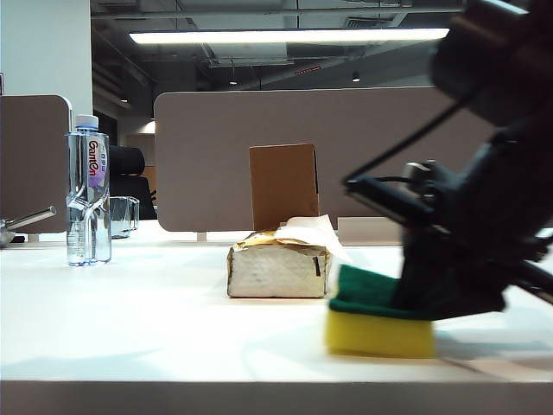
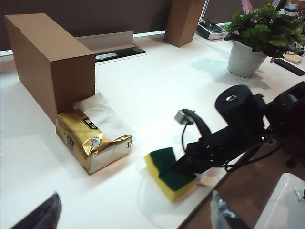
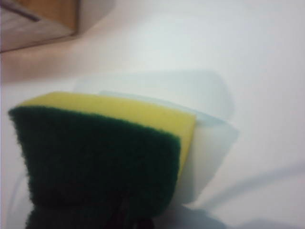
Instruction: Move the sponge from right to left to wipe the table, avoiding obstacles on the table, and finally reaching the bottle of mineral water.
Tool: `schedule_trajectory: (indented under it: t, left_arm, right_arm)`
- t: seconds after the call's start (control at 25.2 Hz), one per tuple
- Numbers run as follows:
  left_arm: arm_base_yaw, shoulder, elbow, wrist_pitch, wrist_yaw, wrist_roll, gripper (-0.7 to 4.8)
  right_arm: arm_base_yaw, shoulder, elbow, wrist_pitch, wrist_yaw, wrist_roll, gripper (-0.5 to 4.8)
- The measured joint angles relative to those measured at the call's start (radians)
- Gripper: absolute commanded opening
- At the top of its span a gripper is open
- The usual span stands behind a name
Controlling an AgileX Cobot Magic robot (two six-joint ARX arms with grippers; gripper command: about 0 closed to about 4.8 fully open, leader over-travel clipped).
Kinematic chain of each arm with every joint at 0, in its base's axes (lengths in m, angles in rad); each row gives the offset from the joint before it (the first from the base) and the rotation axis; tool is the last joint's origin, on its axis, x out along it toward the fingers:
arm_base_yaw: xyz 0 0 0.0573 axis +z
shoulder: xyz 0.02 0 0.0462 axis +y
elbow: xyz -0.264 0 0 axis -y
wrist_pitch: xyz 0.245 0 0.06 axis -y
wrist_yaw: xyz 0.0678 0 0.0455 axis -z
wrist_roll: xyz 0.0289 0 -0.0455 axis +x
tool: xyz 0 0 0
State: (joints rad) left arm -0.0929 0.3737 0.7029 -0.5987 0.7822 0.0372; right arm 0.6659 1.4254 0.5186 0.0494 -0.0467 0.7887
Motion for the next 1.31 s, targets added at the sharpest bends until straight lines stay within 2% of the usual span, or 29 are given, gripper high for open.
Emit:
schedule_trajectory:
  t: [0.48, 0.63, 0.67, 0.79, 0.83, 1.07, 1.19, 1.31]
  left_arm:
    - [0.0, 0.0, 0.0, 0.0, 0.0, 0.0, 4.05]
    - [0.0, 0.0, 0.0, 0.0, 0.0, 0.0, 4.05]
    - [0.0, 0.0, 0.0, 0.0, 0.0, 0.0, 4.05]
    - [0.0, 0.0, 0.0, 0.0, 0.0, 0.0, 4.05]
    - [0.0, 0.0, 0.0, 0.0, 0.0, 0.0, 4.05]
    - [0.0, 0.0, 0.0, 0.0, 0.001, 0.0, 4.05]
    - [0.0, 0.0, 0.0, 0.0, 0.001, 0.0, 4.05]
    - [0.0, 0.0, 0.0, 0.0, 0.001, 0.0, 4.05]
  right_arm:
    - [0.128, 0.226, 0.216, 0.039, -0.009, 0.034, -0.06]
    - [0.15, 0.243, 0.225, 0.056, -0.018, 0.046, -0.03]
    - [0.15, 0.243, 0.225, 0.056, -0.021, 0.047, 0.07]
    - [0.147, 0.243, 0.225, 0.056, -0.026, 0.048, 1.22]
    - [0.146, 0.243, 0.225, 0.062, -0.035, 0.049, 1.39]
    - [0.145, 0.227, 0.225, 0.055, -0.06, 0.049, 1.91]
    - [0.13, 0.217, 0.223, 0.043, -0.061, 0.048, 2.38]
    - [0.115, 0.198, 0.223, 0.027, -0.049, 0.049, 2.45]
